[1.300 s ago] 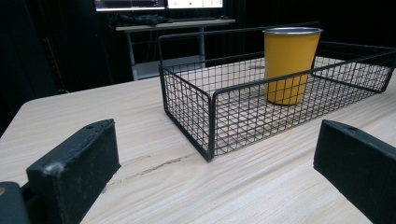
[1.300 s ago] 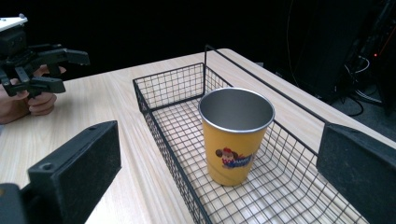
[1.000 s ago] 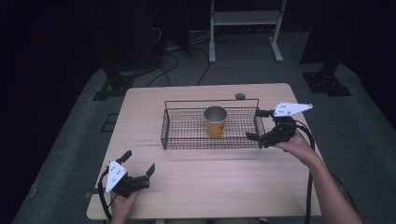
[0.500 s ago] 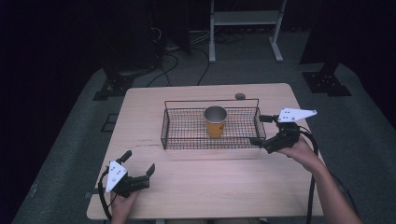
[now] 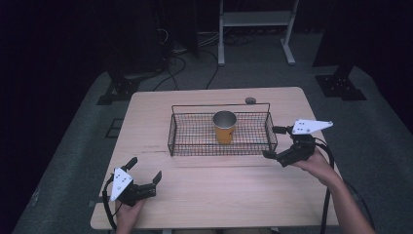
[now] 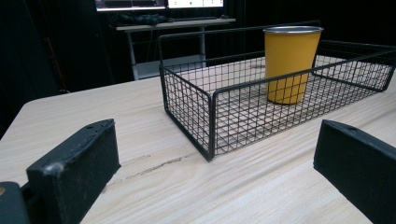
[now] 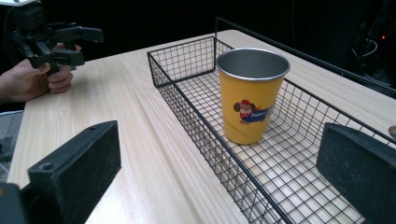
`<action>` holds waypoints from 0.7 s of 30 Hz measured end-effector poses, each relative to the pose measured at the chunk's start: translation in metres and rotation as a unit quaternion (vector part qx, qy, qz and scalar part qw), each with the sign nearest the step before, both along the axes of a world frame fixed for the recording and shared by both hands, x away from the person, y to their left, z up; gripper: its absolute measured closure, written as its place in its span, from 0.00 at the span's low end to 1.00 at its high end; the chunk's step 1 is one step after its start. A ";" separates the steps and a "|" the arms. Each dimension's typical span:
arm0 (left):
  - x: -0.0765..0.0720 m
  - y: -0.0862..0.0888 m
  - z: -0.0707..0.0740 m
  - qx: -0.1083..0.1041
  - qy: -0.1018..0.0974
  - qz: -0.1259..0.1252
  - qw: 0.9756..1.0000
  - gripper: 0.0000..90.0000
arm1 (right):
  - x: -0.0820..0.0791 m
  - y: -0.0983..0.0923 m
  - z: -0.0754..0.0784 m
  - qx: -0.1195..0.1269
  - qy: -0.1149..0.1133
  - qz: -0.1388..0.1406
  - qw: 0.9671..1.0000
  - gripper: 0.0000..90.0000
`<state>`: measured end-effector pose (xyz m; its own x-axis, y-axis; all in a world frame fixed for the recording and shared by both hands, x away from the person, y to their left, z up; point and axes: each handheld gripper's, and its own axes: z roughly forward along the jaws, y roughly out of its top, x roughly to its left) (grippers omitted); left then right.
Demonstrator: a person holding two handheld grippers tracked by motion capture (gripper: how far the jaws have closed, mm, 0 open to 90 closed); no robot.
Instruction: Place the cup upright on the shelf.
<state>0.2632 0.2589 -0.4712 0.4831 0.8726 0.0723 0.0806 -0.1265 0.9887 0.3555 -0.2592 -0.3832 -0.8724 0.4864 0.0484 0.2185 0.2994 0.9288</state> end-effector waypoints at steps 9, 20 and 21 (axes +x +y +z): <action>0.000 0.000 0.000 0.000 0.000 0.001 1.000 0.00 | -0.011 -0.004 -0.007 -0.003 0.001 0.001 1.000 0.00; 0.000 0.000 0.000 0.001 0.000 0.002 1.000 0.00 | -0.023 -0.014 -0.016 0.009 0.002 -0.007 1.000 0.00; 0.000 0.000 0.000 0.000 -0.001 0.002 1.000 0.00 | -0.024 -0.015 -0.017 0.010 0.003 -0.007 1.000 0.00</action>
